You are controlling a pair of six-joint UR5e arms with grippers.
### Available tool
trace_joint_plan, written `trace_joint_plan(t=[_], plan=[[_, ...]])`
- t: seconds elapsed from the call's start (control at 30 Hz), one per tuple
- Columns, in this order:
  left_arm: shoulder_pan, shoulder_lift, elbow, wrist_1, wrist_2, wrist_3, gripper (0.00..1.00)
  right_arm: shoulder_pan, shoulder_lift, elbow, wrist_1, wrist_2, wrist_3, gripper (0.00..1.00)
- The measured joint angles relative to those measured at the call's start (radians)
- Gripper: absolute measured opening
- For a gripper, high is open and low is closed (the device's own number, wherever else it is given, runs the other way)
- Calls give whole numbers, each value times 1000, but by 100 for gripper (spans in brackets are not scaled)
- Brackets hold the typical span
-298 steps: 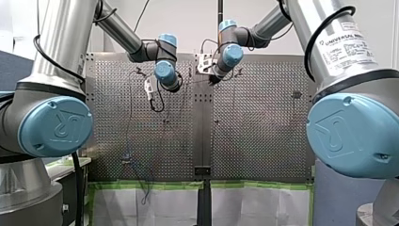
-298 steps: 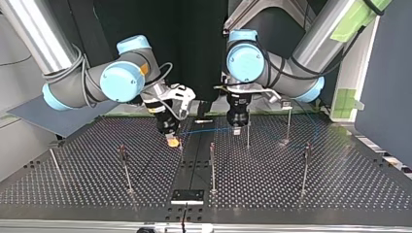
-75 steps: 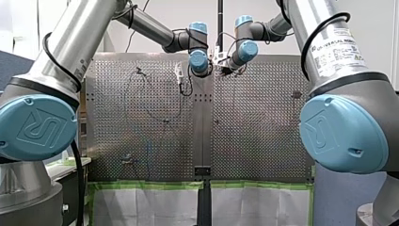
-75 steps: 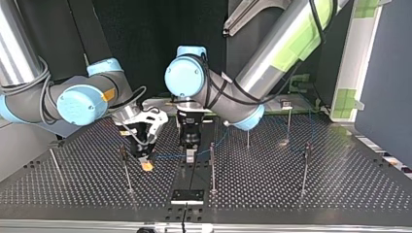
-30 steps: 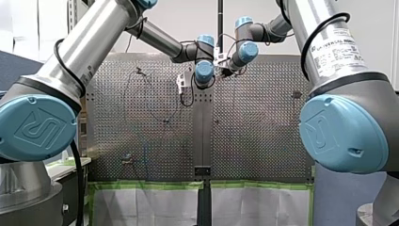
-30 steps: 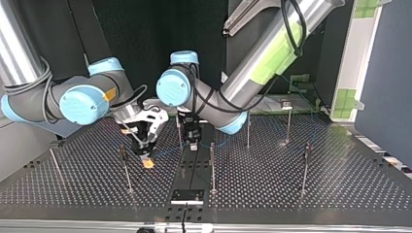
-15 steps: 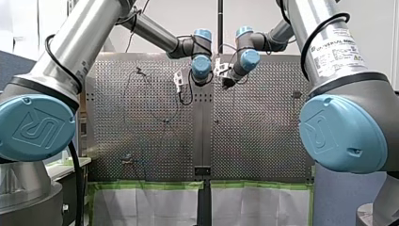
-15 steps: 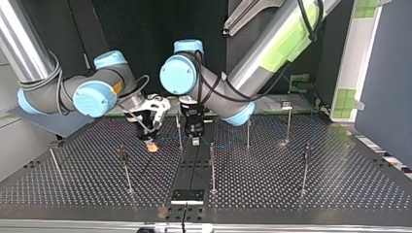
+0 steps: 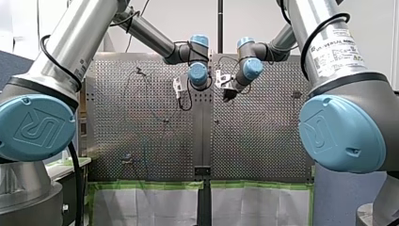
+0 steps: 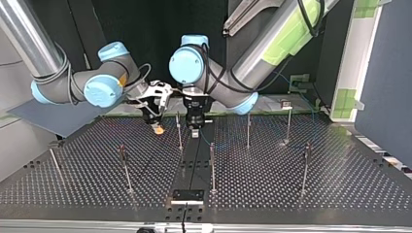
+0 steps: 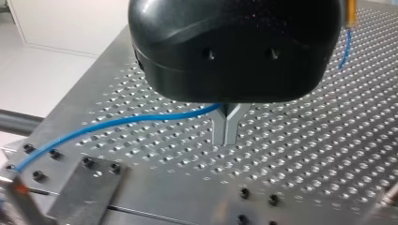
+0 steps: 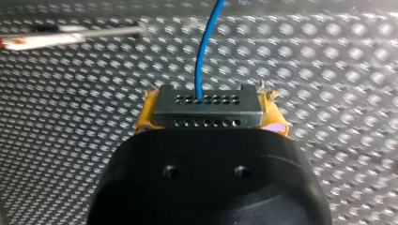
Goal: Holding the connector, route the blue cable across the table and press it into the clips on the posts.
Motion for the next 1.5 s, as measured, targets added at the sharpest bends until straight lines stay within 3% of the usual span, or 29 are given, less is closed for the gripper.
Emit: trace_joint_plan(t=[0.27,0.6,0.83,1.1,1.33,1.5], plan=[[8,0,-66,66,12,3,0,-12,-7,67,-2,-17,-4,0],[20,-4,-159,159,57,8,0,-43,-29,151,-12,-3,4,0],[23,-46,-218,218,87,9,0,-47,-30,163,-41,6,29,0],[23,-109,-284,284,99,2,0,-64,-32,197,-50,11,35,0],[25,-122,-342,342,132,-7,0,-73,-31,210,-59,11,42,0],[26,-122,-387,388,175,-17,0,-79,-26,213,-97,12,57,0]])
